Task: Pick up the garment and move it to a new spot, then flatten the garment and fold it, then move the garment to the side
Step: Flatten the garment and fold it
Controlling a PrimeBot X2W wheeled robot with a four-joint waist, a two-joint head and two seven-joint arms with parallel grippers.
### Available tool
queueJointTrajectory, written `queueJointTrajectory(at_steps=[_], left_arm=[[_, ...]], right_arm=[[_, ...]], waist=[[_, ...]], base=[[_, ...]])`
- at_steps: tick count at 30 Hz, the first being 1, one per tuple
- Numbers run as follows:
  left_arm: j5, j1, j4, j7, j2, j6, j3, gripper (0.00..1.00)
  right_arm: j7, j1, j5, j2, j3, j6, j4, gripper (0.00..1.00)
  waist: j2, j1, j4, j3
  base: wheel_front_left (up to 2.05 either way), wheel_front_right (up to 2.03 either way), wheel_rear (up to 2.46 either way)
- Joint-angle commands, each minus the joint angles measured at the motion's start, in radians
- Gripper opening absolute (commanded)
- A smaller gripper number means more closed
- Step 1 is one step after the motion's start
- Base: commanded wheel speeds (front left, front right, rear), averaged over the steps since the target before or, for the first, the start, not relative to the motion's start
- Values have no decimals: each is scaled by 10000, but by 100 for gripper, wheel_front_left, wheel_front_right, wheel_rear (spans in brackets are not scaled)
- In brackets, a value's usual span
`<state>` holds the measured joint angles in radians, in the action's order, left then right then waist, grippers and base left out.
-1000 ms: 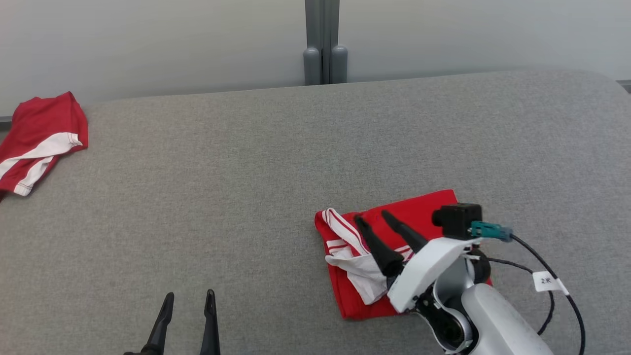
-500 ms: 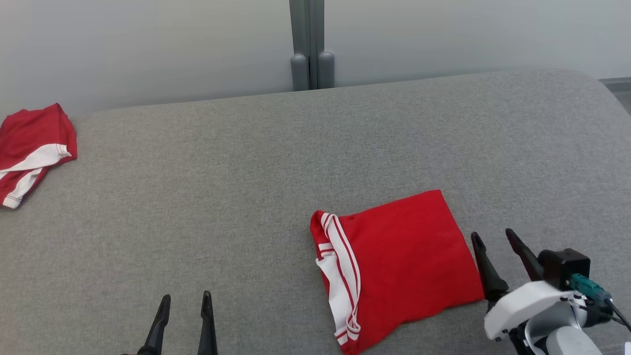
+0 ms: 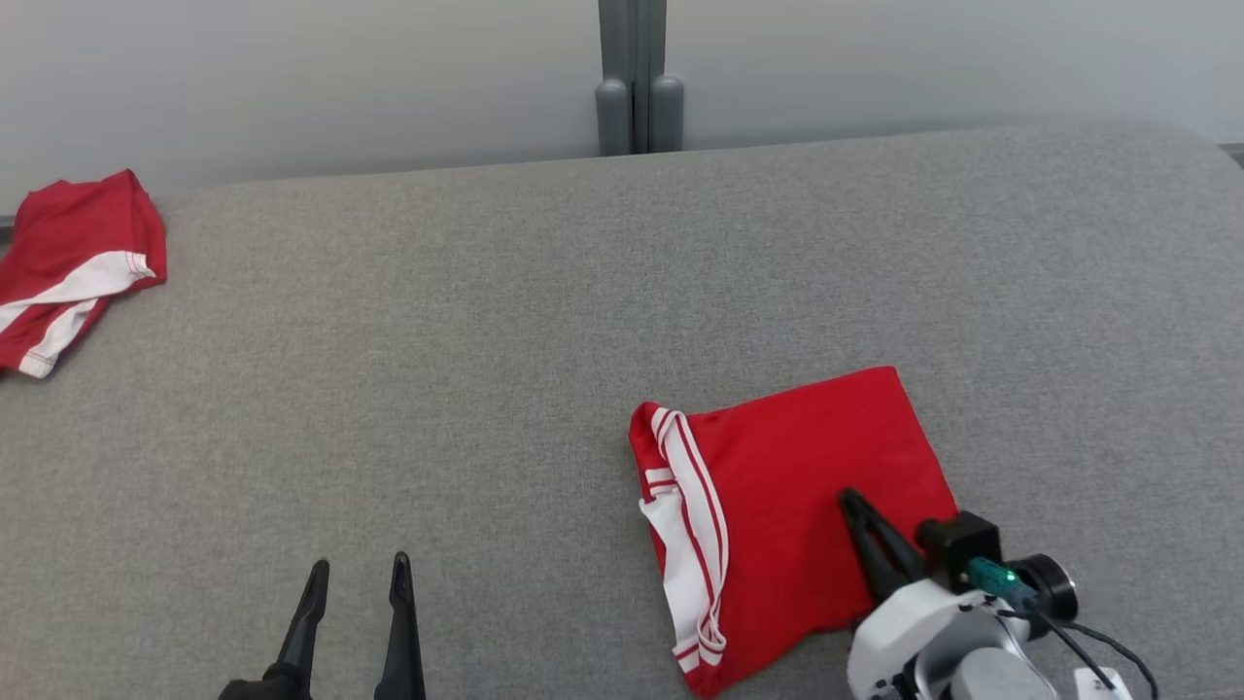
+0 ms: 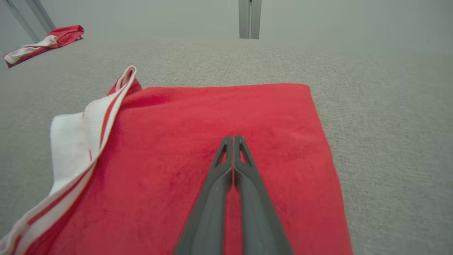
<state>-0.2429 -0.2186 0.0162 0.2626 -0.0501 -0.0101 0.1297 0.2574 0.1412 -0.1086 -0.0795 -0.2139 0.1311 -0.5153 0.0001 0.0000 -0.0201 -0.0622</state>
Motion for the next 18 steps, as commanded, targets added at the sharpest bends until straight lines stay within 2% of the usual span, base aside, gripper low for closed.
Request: queueJointTrajectory(at_steps=[1, 7, 11, 18], left_arm=[[10, 212, -8, 29, -9, -50, -57, 100], [11, 531, 114, 29, -9, -104, -59, 100], [-28, 599, 179, 29, -9, -94, -11, 100], [-174, 451, 148, 29, -9, 3, 99, 100]], right_arm=[[-19, 420, 13, 79, -343, -8, -362, 0], [-43, 1732, -476, 270, -1692, -10, -1912, 0], [25, 2126, -1039, 282, -2667, -10, -2222, 0], [75, 2440, -1615, 281, -3773, -10, -2422, 0]], waist=[[-1, 0, -203, -363], [-1, 0, -613, -669], [-1, 0, -872, -626], [-1, 0, -1062, -563]], base=[[0, 0, 0], [0, 0, 0], [0, 0, 0], [0, 0, 0]])
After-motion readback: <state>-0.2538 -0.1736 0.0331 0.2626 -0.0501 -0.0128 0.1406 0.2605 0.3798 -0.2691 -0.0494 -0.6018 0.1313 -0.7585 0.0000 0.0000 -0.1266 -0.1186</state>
